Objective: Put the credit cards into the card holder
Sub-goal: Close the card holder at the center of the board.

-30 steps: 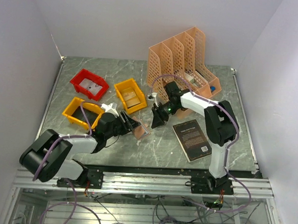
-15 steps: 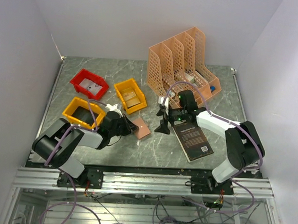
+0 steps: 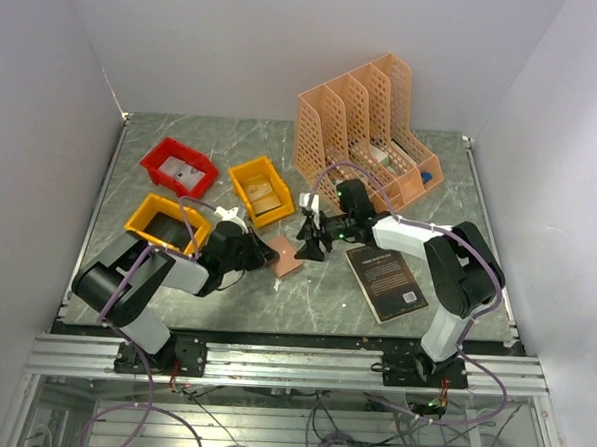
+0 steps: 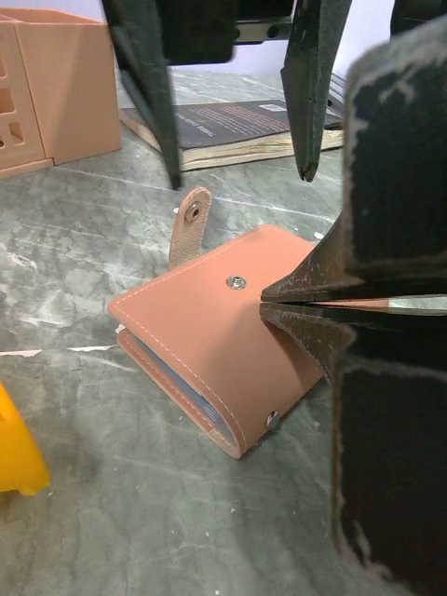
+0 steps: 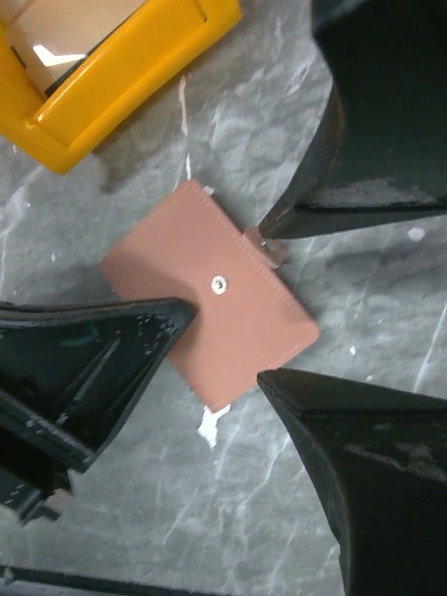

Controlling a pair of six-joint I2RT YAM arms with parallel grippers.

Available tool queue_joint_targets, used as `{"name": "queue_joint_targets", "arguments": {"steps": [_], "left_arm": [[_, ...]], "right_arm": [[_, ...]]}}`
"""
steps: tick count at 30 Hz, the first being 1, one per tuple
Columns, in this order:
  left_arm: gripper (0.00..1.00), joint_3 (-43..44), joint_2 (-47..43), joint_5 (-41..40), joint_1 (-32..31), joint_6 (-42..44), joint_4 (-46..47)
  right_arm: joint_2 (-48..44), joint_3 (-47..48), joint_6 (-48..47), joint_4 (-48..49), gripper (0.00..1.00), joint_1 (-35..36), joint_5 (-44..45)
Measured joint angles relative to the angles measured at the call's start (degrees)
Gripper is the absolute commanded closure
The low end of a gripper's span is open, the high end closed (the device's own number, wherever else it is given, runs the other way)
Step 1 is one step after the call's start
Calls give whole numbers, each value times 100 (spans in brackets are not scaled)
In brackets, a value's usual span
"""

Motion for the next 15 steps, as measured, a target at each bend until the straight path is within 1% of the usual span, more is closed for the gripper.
{"name": "queue_joint_targets", "arguments": {"steps": [2,9,15], "left_arm": [[92,-2,35,2,0,-11,66],[92,-13,96,24,0,-13,190],[92,-13,103,31,0,-13,197]], "right_arm": [[7,68,26,-57,54,87,59],[116,376,166,-98,66,146,334],[181,402,195,-251,69,146,551]]}}
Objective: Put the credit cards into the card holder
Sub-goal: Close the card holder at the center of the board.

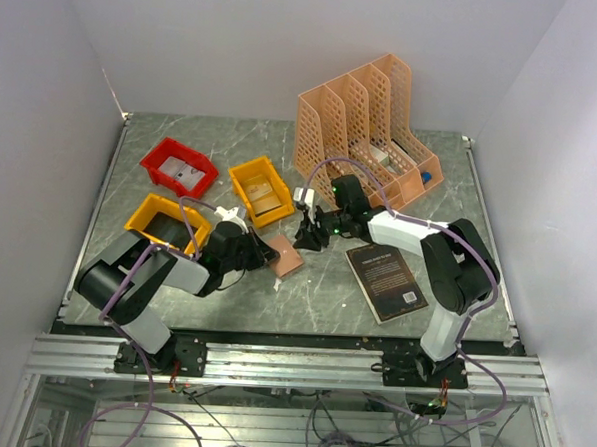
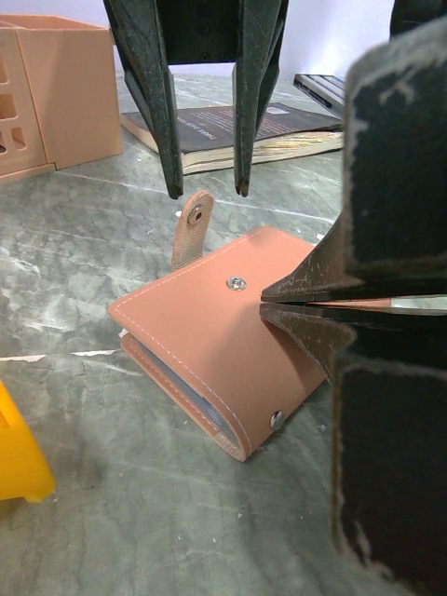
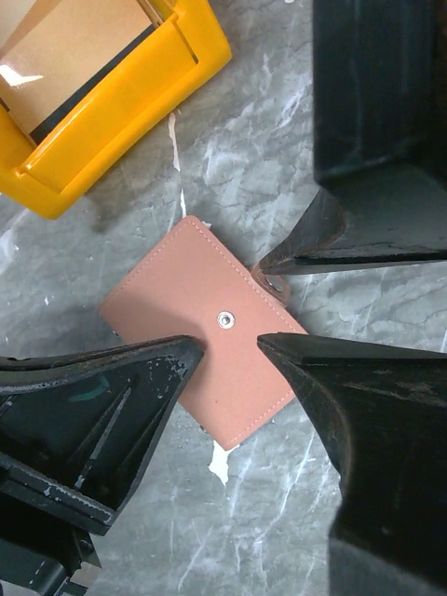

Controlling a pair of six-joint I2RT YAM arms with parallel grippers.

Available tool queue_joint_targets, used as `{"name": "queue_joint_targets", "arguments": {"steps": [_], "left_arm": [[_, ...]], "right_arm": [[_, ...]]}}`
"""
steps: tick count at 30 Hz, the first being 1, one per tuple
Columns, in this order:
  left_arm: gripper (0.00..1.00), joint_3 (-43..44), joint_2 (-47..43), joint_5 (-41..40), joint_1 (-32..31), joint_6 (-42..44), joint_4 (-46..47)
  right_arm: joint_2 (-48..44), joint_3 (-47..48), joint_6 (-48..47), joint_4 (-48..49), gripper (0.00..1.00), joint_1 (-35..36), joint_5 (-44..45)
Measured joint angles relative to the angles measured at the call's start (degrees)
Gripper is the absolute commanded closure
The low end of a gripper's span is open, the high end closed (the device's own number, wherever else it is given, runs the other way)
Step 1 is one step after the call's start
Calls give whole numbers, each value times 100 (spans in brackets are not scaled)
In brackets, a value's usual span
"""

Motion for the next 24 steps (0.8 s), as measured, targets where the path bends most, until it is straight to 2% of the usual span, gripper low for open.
{"name": "queue_joint_targets", "arguments": {"steps": [5,9,13,15,20,24], "left_arm": [[92,0,2,7,0,0,4],[92,0,0,7,0,0,2],[92,0,-9,7,0,2,-11],[92,2,-17,7,0,4,-24],[89,2,-129,4,0,48,-179],[78,17,-398,-11,0,179,-514]], "right_arm": [[15,109,-111,-177,77,0,37],[90,199,-136,-282,87,2,76],[197,275,-173,-407,88,7,133],[219,284,-173,-433,100,7,157],[236,332,-203,-503,100,7,170],[236,334,-219,-544,100,7,146]]}}
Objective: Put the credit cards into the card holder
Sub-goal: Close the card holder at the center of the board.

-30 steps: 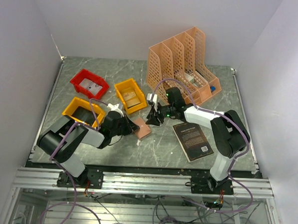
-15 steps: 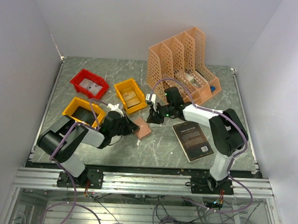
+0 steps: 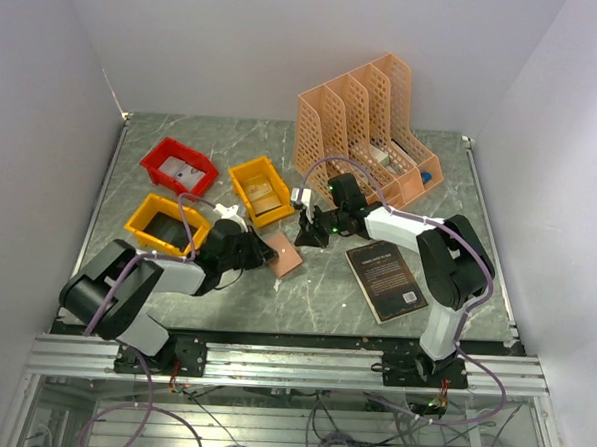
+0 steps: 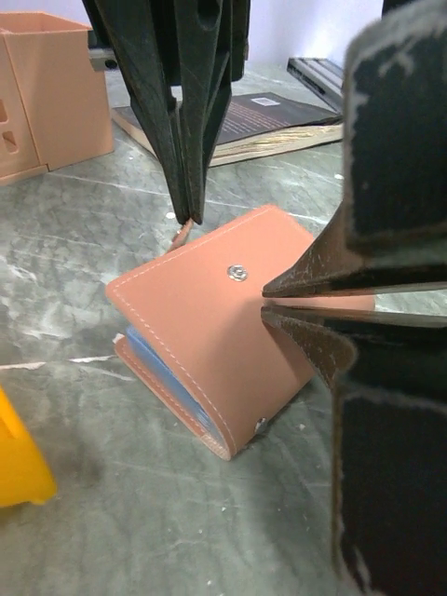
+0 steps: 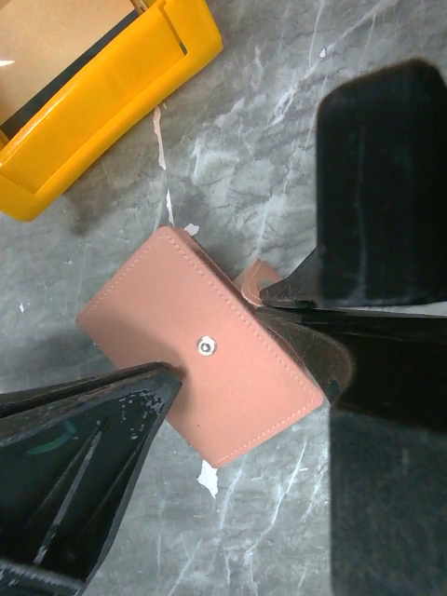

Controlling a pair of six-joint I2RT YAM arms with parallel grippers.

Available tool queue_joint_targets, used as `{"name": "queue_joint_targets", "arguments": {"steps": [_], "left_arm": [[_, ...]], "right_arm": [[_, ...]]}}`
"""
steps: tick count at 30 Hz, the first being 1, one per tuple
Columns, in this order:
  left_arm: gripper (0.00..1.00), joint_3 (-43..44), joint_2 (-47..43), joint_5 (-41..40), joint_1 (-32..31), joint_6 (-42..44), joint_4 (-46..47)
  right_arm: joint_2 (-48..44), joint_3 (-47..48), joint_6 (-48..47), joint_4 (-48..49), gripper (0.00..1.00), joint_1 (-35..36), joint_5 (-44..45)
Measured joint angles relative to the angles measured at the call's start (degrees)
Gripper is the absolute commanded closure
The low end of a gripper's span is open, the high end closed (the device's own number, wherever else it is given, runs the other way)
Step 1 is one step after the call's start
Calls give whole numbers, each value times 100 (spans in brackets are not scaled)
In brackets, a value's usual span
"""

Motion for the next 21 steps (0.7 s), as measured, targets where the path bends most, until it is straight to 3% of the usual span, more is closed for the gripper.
{"name": "queue_joint_targets", "arguments": {"steps": [5,10,21], "left_arm": [[69,339,-603,-177,2,350,-859],[78,896,-852,-341,105,883,-1714],[74,1370,28,350,398,1875,-2332]], "right_arm": [[0,0,2,-57,100,-2,-133],[0,0,37,-66,100,-22,-278],[0,74,236,-68,100,-44,-299]]}}
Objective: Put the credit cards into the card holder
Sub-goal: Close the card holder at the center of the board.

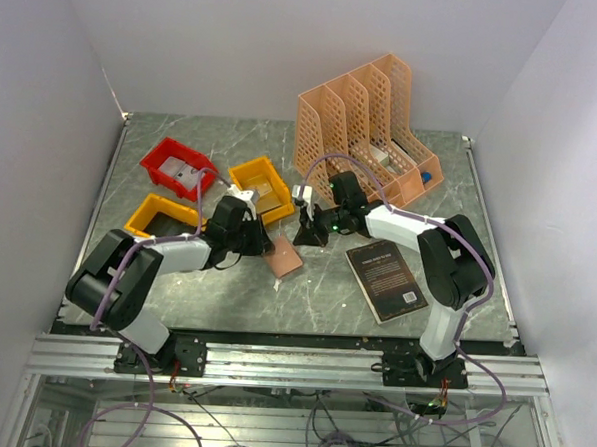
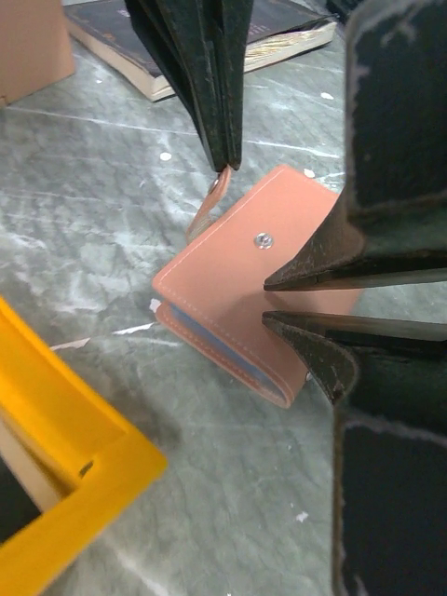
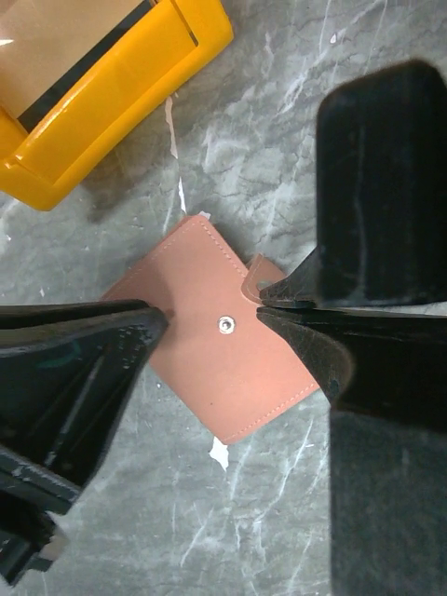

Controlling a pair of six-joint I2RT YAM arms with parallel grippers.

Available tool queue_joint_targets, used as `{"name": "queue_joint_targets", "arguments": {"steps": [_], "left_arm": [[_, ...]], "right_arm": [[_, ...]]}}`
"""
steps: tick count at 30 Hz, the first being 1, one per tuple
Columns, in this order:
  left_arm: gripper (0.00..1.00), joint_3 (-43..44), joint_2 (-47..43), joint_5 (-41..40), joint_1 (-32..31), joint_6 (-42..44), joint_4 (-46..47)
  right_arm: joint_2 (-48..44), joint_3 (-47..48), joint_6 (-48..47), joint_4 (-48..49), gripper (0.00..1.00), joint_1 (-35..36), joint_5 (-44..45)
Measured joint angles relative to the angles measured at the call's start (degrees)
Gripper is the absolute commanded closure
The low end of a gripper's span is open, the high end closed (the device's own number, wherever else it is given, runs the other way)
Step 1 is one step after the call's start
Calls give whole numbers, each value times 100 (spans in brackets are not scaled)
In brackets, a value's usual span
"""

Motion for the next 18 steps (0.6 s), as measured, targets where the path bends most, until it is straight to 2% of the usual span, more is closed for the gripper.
{"name": "queue_joint_targets", "arguments": {"steps": [7,18], "left_arm": [[76,-68,197,391,-173,-35,315],[76,-662,190,400,-680,-822,1307]], "right_arm": [[0,35,11,-17,100,0,-4],[0,186,-105,-264,100,0,-205]]}}
